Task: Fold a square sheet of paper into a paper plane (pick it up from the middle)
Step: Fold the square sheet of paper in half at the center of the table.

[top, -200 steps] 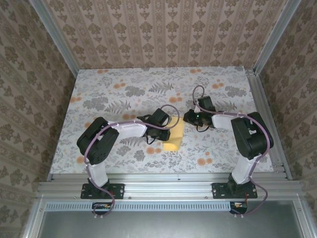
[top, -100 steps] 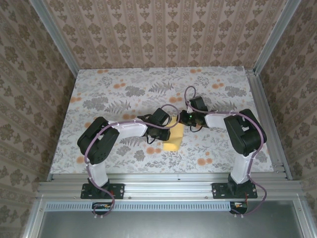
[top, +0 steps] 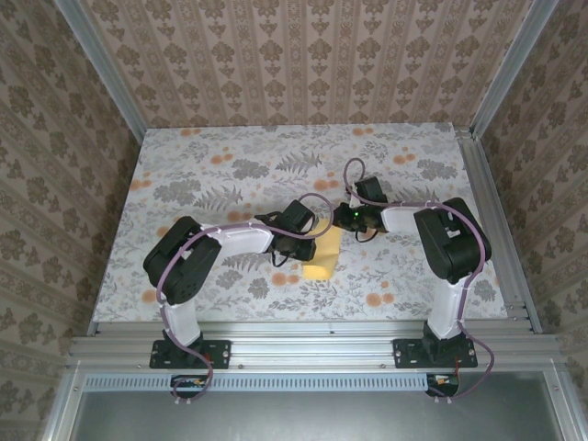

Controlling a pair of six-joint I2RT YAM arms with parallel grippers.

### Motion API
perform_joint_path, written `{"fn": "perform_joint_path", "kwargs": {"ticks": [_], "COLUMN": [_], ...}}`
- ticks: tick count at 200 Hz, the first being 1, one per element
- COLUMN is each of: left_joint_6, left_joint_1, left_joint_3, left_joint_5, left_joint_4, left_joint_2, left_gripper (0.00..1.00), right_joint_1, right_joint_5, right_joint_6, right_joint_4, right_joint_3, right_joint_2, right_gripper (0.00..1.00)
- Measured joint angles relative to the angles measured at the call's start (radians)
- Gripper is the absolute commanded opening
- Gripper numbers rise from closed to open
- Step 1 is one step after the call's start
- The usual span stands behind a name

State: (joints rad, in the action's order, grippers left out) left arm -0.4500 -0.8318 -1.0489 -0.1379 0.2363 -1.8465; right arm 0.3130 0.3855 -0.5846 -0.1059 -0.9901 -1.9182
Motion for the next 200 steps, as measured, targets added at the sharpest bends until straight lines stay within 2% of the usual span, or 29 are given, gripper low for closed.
{"fn": "perform_joint_path", "kwargs": {"ticks": [56, 82, 105, 132, 167, 200], "left_joint_6": [0.000, 0.001, 0.002, 0.003, 0.008, 0.010], "left_joint_1": [0.000, 0.000, 0.000, 0.000, 0.000, 0.001], "left_joint_3": [0.001, 0.001, 0.000, -0.010, -0.016, -0.021], "left_joint_5": [-0.001, -0.001, -0.003, -0.006, -0.008, -0.012], "left_joint_4": [0.000, 0.000, 0.000, 0.011, 0.020, 0.026], "left_joint_2": [0.001, 0.001, 0.000, -0.005, -0.008, -0.011], "left_gripper": [0.18, 0.18, 0.18, 0.18, 0.18, 0.18], "right_joint_1": [-0.051, -0.043, -0.016, 0.061, 0.132, 0.143], "right_joint_5": [-0.001, -0.022, -0.021, -0.008, 0.011, 0.015], "right_joint_6": [0.014, 0.009, -0.033, -0.111, -0.183, -0.188], "right_joint_4": [-0.021, -0.023, -0.045, -0.076, -0.072, -0.050], "right_joint_3": [0.012, 0.064, 0.161, 0.246, 0.301, 0.303], "right_joint_2": [0.007, 0.068, 0.165, 0.237, 0.249, 0.249], "right_gripper": [0.15, 0.15, 0.15, 0.15, 0.15, 0.15]}}
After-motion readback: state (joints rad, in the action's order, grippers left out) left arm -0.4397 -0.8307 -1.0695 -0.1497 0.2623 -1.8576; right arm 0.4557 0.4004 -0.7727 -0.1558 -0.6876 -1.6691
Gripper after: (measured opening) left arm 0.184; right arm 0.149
